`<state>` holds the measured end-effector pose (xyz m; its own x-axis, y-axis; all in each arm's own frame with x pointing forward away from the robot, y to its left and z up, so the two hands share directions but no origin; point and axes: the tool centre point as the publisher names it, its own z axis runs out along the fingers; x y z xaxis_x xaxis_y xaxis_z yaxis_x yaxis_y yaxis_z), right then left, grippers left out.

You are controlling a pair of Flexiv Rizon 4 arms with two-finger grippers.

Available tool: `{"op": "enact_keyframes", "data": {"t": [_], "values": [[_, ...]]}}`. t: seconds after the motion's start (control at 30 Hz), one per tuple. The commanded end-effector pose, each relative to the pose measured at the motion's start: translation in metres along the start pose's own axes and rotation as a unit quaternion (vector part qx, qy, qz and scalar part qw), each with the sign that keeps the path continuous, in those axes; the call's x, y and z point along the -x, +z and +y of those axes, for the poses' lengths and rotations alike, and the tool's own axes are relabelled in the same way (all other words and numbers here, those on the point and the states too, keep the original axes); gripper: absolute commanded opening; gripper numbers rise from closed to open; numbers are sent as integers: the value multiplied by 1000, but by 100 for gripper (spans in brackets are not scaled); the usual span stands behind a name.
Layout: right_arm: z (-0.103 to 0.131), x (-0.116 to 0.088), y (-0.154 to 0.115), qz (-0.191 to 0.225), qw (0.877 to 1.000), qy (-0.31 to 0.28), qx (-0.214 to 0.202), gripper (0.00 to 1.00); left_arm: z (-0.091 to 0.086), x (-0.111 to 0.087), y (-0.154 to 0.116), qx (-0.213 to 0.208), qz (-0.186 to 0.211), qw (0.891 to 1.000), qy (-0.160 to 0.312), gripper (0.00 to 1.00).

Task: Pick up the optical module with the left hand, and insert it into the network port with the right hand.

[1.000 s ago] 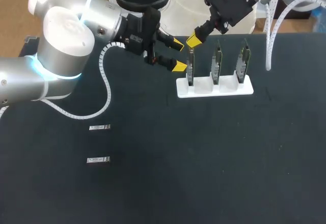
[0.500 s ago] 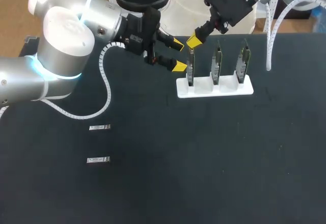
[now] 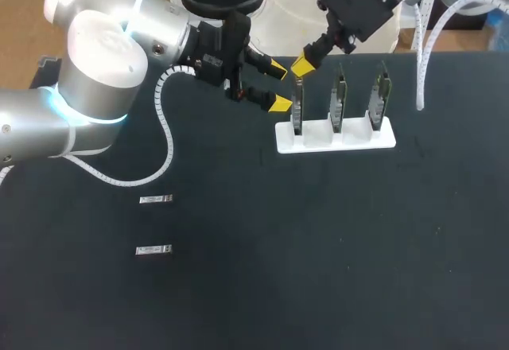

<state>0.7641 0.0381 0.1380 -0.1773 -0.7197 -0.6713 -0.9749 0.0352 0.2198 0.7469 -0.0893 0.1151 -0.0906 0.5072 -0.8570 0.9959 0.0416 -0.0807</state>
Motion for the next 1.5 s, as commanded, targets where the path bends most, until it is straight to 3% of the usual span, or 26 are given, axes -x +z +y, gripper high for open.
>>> {"op": "enact_keyframes", "data": {"t": [0.03,0.43,0.97,1.5], "values": [[-3,-19,17,-2,1000,1,-1,0,1,1,0,-1,2,1000,-1,100],[1,-9,2,-23,1000,-15,-10,0,1,1,0,-1,2,1000,-1,100],[10,13,-40,-103,994,-35,3,0,1,1,0,-1,2,1000,-1,100],[1,-28,-86,-117,993,-20,10,0,1,1,0,-1,2,1000,-1,100]]}}
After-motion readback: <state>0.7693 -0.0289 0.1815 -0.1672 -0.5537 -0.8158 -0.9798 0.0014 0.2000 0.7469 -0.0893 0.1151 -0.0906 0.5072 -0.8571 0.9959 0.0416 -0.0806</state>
